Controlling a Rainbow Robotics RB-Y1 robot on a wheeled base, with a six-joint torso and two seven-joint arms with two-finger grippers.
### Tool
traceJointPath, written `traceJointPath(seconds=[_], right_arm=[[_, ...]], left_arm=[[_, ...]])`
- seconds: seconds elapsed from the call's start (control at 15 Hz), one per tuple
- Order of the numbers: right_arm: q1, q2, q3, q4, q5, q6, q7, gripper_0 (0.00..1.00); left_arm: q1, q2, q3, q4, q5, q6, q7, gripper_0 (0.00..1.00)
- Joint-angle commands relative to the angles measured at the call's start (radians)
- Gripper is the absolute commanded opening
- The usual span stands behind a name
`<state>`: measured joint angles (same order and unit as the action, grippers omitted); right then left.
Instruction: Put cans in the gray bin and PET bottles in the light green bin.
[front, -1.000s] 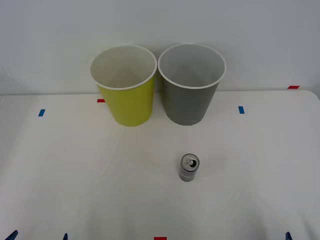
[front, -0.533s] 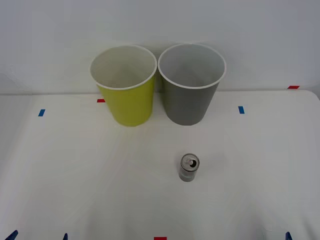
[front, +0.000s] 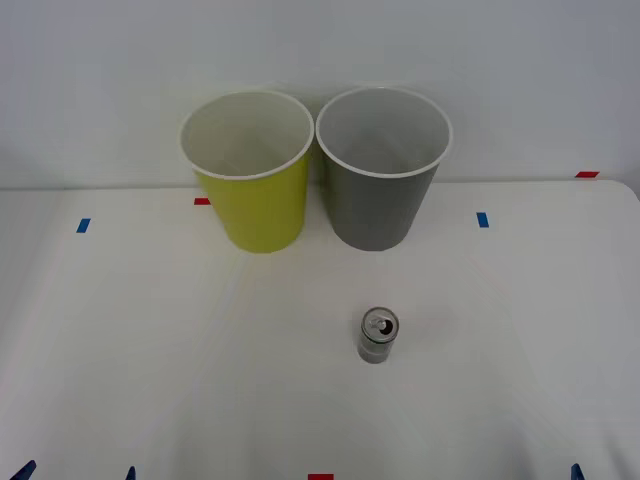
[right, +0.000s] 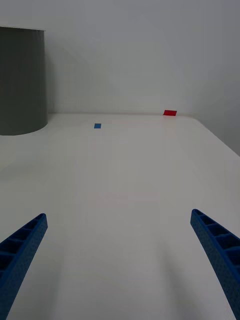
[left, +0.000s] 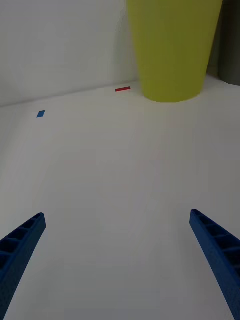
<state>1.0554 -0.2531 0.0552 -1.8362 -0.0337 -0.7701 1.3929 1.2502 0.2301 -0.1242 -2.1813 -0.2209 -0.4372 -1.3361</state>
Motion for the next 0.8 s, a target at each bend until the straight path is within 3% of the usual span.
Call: traceJointPath(seconds=[0.07, 0.33, 0.47, 0.67, 0.8], right_arm=[[0.000, 0.000, 0.000, 0.000, 0.000, 0.000, 0.000, 1.00], [-0.035, 0.014, 0.038, 0.046, -0.051, -0.049, 0.009, 1.00], [-0.035, -0.037, 0.107, 0.046, -0.118, -0.067, 0.038, 1.00], [-0.057, -0.106, 0.192, 0.046, -0.161, -0.089, 0.219, 1.00], [-0.101, -0.135, 0.241, 0.046, -0.167, -0.089, 0.252, 1.00]], left_arm=[[0.000, 0.000, 0.000, 0.000, 0.000, 0.000, 0.000, 1.00], [0.000, 0.000, 0.000, 0.000, 0.000, 0.000, 0.000, 1.00], [0.000, 0.000, 0.000, 0.000, 0.000, 0.000, 0.000, 1.00], [0.000, 0.000, 0.000, 0.000, 0.000, 0.000, 0.000, 1.00], [0.000, 0.000, 0.000, 0.000, 0.000, 0.000, 0.000, 1.00]])
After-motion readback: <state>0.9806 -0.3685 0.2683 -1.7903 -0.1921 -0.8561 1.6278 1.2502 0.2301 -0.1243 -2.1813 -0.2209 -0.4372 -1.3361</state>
